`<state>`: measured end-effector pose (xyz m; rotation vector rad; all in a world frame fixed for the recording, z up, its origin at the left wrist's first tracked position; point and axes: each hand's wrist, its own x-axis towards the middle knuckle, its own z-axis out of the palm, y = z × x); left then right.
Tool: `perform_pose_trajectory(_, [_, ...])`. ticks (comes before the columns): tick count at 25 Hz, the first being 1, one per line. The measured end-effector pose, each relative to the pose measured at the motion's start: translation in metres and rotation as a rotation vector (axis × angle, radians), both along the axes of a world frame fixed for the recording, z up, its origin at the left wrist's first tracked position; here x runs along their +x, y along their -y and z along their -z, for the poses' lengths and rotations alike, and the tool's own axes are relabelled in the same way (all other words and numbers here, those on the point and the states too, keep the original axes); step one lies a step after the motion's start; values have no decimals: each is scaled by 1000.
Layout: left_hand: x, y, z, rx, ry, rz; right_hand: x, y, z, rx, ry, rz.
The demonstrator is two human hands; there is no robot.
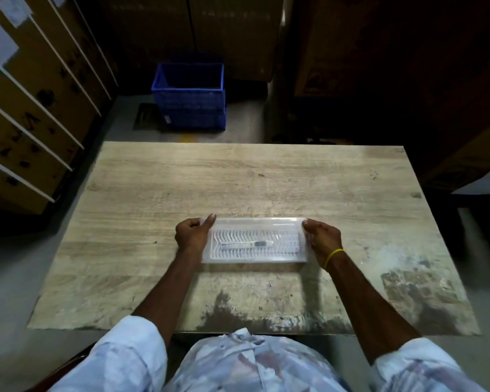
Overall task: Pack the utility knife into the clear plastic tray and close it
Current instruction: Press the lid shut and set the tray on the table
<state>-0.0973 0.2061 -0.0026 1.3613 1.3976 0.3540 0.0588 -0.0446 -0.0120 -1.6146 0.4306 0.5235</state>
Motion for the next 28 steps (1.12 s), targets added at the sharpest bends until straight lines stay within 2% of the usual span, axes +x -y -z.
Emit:
perform_pose_trajectory(8, [-17,14,11,19,-98,-24,-28,33,9,17,-141,-42])
perform_pose_trajectory(14, [-17,23,22,268,-88,83,-37,29,11,24,-112,-12])
perform_pose_trajectory(17, [-16,21,31,317,-87,128,-39,26,9,-12,-89,-18])
perform_pose_trajectory(21, [-20,17,39,280,-98,199,-29,23,6,-105,-113,-33])
perform_pose_trajectory(23, [-20,10,36,238,-134,227,-18,12,3,-219,-105,-68])
perform_pose_trajectory(26, [-4,-1,21,195,-235,231,-4,-10,-5,-440,10,-137])
perform_pose_trajectory(28, [9,-1,13,163,-265,196,0,-21,-7,-504,75,-163])
